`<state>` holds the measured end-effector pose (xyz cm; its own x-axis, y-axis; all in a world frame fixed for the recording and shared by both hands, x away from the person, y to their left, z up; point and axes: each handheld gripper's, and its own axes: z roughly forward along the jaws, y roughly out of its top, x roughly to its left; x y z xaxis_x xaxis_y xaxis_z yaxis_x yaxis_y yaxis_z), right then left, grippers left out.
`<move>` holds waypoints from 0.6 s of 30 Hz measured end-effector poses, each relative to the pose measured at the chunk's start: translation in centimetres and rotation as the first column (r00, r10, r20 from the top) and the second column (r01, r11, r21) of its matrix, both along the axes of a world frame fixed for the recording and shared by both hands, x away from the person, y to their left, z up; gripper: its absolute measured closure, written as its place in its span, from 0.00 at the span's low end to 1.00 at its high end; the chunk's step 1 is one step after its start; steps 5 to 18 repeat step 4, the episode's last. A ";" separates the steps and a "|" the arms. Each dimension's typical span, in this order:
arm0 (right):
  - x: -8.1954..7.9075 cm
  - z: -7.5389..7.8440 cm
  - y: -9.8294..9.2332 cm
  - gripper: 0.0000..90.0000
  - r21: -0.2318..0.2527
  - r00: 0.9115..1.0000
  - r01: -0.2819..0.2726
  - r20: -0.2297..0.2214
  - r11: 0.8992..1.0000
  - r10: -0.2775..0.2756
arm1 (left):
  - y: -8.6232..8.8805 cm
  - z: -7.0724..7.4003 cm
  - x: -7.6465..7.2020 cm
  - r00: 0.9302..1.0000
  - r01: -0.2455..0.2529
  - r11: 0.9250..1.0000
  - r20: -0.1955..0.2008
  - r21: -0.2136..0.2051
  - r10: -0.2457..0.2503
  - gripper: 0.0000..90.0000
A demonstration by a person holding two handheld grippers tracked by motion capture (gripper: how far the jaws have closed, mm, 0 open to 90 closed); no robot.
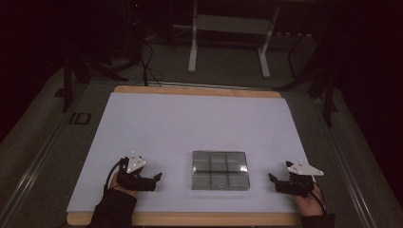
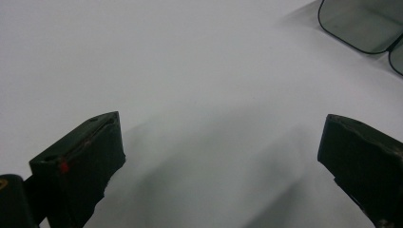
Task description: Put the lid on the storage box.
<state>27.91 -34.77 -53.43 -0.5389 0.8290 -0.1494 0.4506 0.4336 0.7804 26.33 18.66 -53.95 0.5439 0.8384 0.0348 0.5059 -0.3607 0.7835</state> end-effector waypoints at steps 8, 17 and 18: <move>-0.1 -0.1 0.1 0.17 -0.008 1.000 0.002 0.004 1.000 -0.002 | -0.1 -0.1 0.0 1.000 -0.006 1.000 0.000 0.011 0.006 0.03; -0.1 -0.1 0.1 0.17 -0.008 1.000 0.002 0.004 1.000 -0.002 | -0.1 -0.1 0.0 1.000 -0.006 1.000 0.000 0.011 0.006 0.03; -0.1 -0.1 0.1 0.17 -0.008 1.000 0.002 0.004 1.000 -0.002 | -0.1 -0.1 0.0 1.000 -0.006 1.000 0.000 0.011 0.006 0.03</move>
